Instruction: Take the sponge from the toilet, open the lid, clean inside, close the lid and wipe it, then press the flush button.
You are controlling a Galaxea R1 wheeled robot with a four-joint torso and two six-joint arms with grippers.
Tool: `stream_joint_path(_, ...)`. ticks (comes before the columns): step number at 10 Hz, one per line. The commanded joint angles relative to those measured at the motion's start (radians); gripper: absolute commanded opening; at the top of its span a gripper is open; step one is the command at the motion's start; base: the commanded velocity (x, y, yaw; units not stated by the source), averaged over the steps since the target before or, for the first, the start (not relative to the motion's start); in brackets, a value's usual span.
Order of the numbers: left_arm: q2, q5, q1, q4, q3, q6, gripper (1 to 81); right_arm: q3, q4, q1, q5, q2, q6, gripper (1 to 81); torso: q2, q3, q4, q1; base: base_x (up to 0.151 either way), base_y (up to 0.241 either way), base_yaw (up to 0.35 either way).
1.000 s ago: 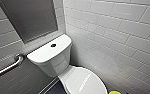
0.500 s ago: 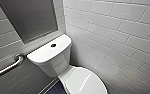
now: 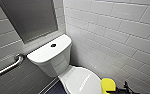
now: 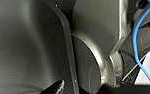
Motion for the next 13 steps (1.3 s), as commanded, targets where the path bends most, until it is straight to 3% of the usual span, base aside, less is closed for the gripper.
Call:
stream_joint_path(1, 0.027, 0.072, -0.018, -0.006, -0.028, -0.006, 81.1, -0.295, -0.012, 0.269, -0.178, 0.283, 0.004, 1.0, 0.0, 0.0, 0.0, 0.0, 0.0, 0.0, 0.0)
stream_joint_path(5, 0.036, 0.072, -0.02, -0.008, -0.047, -0.009, 81.1, -0.637, -0.02, 0.316, -0.231, 0.652, 0.004, 1.0, 0.0, 0.0, 0.0, 0.0, 0.0, 0.0, 0.0)
stream_joint_path(10, 0.041, 0.072, -0.018, -0.008, -0.05, -0.011, 81.1, -0.803, -0.043, 0.338, -0.239, 0.87, 0.004, 1.0, 0.0, 0.0, 0.0, 0.0, 0.0, 0.0, 0.0)
stream_joint_path(13, 0.038, 0.072, -0.015, -0.009, -0.051, -0.011, 81.1, -0.981, -0.054, 0.324, -0.227, 1.026, 0.004, 1.0, 0.0, 0.0, 0.0, 0.0, 0.0, 0.0, 0.0)
